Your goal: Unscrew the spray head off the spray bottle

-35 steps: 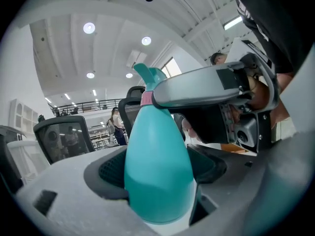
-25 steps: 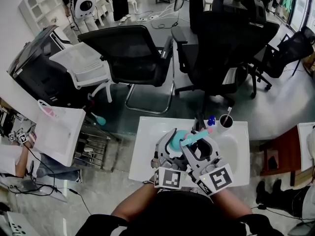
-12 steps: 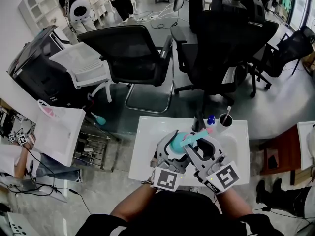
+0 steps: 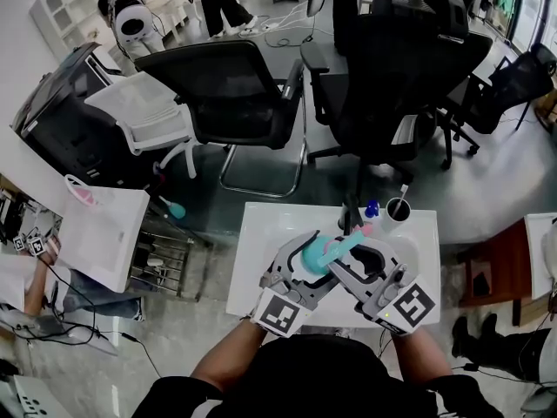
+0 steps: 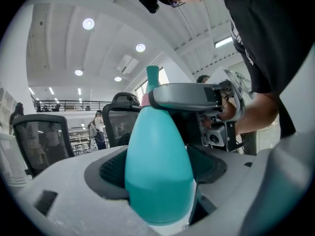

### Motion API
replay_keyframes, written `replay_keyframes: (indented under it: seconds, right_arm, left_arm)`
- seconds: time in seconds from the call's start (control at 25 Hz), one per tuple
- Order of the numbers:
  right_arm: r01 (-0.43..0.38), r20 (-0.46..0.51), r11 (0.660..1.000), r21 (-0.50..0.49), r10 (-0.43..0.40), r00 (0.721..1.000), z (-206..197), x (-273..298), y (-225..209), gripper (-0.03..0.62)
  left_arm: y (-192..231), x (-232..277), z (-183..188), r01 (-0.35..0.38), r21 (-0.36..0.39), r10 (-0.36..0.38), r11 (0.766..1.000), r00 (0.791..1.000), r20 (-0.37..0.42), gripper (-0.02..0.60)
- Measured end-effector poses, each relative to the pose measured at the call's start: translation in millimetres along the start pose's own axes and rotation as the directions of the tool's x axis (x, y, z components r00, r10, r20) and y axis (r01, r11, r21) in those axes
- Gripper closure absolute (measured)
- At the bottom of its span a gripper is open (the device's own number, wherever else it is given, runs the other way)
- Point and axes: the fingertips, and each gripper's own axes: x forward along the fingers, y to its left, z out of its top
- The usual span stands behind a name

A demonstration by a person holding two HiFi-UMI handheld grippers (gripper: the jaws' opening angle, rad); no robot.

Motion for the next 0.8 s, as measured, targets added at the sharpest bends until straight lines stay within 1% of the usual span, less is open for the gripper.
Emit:
replay_keyframes:
  seconds: [0.12, 0.2, 0.32, 0.4, 0.44, 0.52, 0.64, 0.72, 0.8]
  right_arm:
    - [-0.063, -0.007, 0.998, -0.018, 0.063, 0.998, 1, -2, 6, 0.459]
    - [-0.115, -0.017, 0.993, -0.029, 0.115, 0.993, 1, -5, 11, 0.459]
    - [-0.196, -0.026, 0.98, -0.032, 0.196, 0.98, 2, -8, 19, 0.459]
    - [-0.254, -0.03, 0.967, -0.029, 0.253, 0.967, 4, -11, 25, 0.459]
    - [-0.287, -0.033, 0.957, -0.029, 0.286, 0.958, 4, -13, 28, 0.459]
    - [-0.359, -0.04, 0.933, -0.03, 0.358, 0.933, 5, -18, 36, 0.459]
    - [-0.459, -0.051, 0.888, -0.025, 0.458, 0.888, 6, -25, 48, 0.457]
    - [-0.514, -0.063, 0.858, -0.015, 0.512, 0.857, 6, -28, 55, 0.457]
    - [-0.558, -0.07, 0.83, 0.002, 0.556, 0.828, 5, -30, 61, 0.457]
  left_arm:
    - [-7, -2, 2, 0.103, -0.009, -0.103, 0.995, 0.995, 0.011, 0.201]
    - [-13, -5, 4, 0.176, -0.015, -0.176, 0.984, 0.984, 0.019, 0.201]
    - [-23, -10, 7, 0.281, -0.026, -0.28, 0.959, 0.959, 0.03, 0.201]
    - [-30, -14, 11, 0.35, -0.026, -0.348, 0.937, 0.937, 0.038, 0.201]
    - [-33, -17, 13, 0.385, -0.022, -0.384, 0.923, 0.923, 0.039, 0.201]
    - [-42, -23, 17, 0.459, -0.012, -0.458, 0.888, 0.888, 0.041, 0.199]
    - [-54, -33, 21, 0.564, -0.014, -0.563, 0.826, 0.825, 0.05, 0.199]
    - [-62, -39, 22, 0.619, -0.031, -0.617, 0.785, 0.785, 0.053, 0.199]
    - [-69, -44, 22, 0.659, -0.053, -0.657, 0.75, 0.752, 0.06, 0.199]
